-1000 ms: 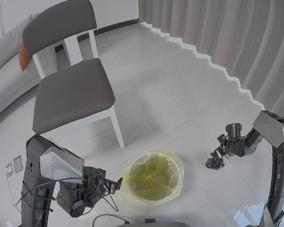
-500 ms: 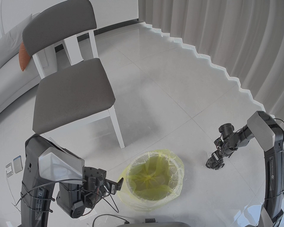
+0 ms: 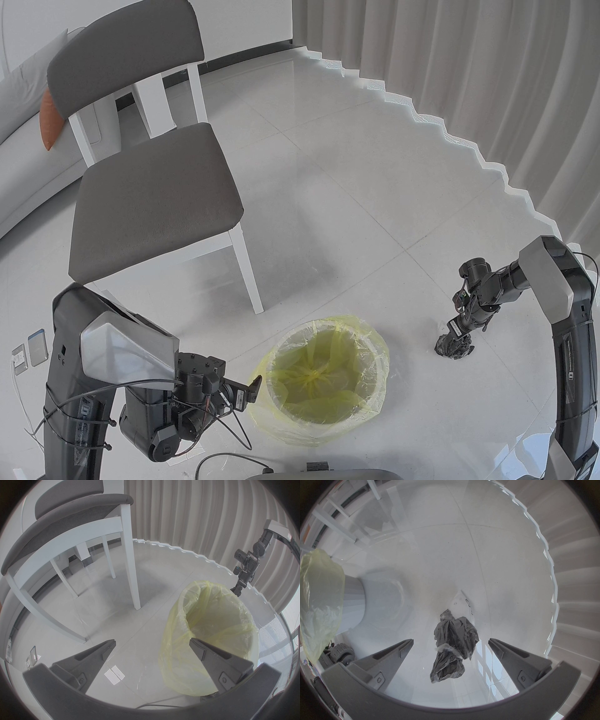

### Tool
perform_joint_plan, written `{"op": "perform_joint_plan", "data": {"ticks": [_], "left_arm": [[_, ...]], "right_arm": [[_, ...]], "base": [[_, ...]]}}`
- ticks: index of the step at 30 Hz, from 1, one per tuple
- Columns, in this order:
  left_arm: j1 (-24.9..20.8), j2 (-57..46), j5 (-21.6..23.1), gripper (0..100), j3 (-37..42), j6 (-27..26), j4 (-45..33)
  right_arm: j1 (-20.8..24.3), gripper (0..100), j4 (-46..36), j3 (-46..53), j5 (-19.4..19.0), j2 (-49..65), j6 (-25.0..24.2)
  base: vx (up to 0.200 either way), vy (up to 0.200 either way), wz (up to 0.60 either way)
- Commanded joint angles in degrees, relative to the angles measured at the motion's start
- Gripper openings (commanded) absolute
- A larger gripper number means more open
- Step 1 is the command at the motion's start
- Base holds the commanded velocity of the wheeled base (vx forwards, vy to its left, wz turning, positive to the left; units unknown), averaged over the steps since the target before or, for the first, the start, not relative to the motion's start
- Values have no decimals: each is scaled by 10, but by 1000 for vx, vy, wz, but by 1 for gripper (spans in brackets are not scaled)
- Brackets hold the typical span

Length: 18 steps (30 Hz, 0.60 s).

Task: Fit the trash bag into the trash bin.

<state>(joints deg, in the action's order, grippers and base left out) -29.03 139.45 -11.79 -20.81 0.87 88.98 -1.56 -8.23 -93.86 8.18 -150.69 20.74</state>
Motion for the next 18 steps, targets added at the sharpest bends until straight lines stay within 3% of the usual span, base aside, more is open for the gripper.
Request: {"op": "perform_joint_plan", "data": {"ticks": [1, 18], "left_arm": [[-2, -1, -1, 100, 0, 0, 10], [-8, -4, -3, 100, 4, 13, 10]], "right_arm": [[0, 0, 0, 7, 1, 0, 0], [1, 0, 15, 146, -7, 145, 6]], "base": [[0, 0, 0], [0, 0, 0]]}}
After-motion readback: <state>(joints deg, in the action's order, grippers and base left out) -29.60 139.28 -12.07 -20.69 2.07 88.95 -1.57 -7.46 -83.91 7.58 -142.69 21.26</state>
